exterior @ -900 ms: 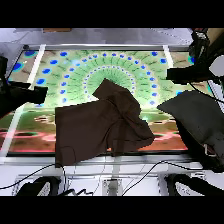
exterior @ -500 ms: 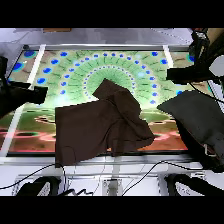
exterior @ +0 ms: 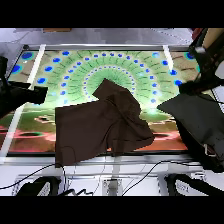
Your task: Fold the clothes and pants, and hang the long-sleeved shirts on hangers.
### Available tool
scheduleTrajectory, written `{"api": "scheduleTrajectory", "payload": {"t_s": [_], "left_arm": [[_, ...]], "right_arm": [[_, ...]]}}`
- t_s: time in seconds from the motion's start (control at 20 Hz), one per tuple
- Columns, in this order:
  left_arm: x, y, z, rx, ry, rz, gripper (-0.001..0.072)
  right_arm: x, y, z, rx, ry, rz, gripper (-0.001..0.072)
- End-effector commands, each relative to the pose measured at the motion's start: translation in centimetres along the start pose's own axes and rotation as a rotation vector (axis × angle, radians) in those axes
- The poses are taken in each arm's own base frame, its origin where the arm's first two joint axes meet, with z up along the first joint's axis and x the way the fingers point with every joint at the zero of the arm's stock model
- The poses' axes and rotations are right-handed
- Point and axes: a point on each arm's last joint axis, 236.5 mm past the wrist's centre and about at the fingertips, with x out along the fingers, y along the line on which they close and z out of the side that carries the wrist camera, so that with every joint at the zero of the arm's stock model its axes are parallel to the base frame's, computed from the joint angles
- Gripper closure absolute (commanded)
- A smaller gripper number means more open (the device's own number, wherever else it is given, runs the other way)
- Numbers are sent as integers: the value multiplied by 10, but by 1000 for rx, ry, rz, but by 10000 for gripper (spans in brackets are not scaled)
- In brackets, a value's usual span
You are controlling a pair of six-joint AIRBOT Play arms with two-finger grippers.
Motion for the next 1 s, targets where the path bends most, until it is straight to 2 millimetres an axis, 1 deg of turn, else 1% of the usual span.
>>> {"api": "scheduleTrajectory", "payload": {"t_s": [0.0,0.05,0.1,0.15,0.2,0.25,0.3,0.35,0.4,0.45,0.5,0.55,0.6,0.65,0.7,0.8,0.85,0.9,0.95], "left_arm": [[0,0,0,0,-1,0,7],[0,0,0,0,-1,0,7],[0,0,1,-1,-2,0,6],[0,0,1,-4,-2,0,7],[0,0,0,-7,-1,0,7],[0,0,0,-7,0,-1,7],[0,0,0,-8,1,-1,7],[1,0,-1,-12,3,-2,7],[2,-1,-2,-13,7,-3,7],[3,-1,-3,-14,13,-5,7],[4,-2,-6,-15,25,-10,7],[5,-4,-11,-15,45,-20,7],[6,-6,-16,-16,64,-31,7],[7,-8,-21,-17,87,-41,7],[8,-10,-26,-19,108,-51,7],[12,-13,-35,-23,139,-65,7],[14,-13,-39,-26,148,-67,7],[16,-13,-42,-53,158,-67,8],[19,-13,-45,-113,169,-64,20]], "right_arm": [[35,33,-76,87,185,393,704],[45,50,-91,152,207,500,700],[58,60,-102,205,227,552,569],[71,69,-114,247,254,577,267],[84,79,-128,272,290,591,137],[96,88,-142,284,326,598,139],[108,95,-155,302,363,601,158],[119,101,-165,328,389,598,158],[130,105,-171,368,407,591,157],[140,108,-173,420,418,593,158],[146,113,-172,460,427,614,176],[148,120,-169,493,440,654,243],[149,128,-165,527,450,698,262],[150,135,-161,556,459,738,262],[153,140,-162,564,475,754,262],[158,153,-170,530,523,764,263],[161,160,-170,503,523,774,284],[162,169,-167,467,504,791,349],[163,176,-158,429,460,808,450]]}}
